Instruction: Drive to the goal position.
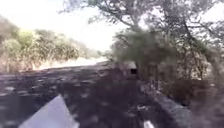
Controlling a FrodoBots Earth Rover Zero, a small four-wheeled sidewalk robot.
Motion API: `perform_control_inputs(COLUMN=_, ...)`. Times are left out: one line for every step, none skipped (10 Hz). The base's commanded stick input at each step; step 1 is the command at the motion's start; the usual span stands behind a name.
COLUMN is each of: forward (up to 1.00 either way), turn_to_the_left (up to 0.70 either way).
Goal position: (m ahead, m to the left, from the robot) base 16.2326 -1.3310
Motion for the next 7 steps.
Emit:
perform_control_inputs(forward=0.50, turn_to_the_left=0.00)
perform_control_inputs(forward=0.50, turn_to_the_left=0.00)
perform_control_inputs(forward=0.50, turn_to_the_left=0.00)
perform_control_inputs(forward=0.50, turn_to_the_left=0.14)
perform_control_inputs(forward=0.50, turn_to_the_left=0.39)
perform_control_inputs(forward=0.50, turn_to_the_left=0.50)
perform_control_inputs(forward=0.50, turn_to_the_left=0.49)
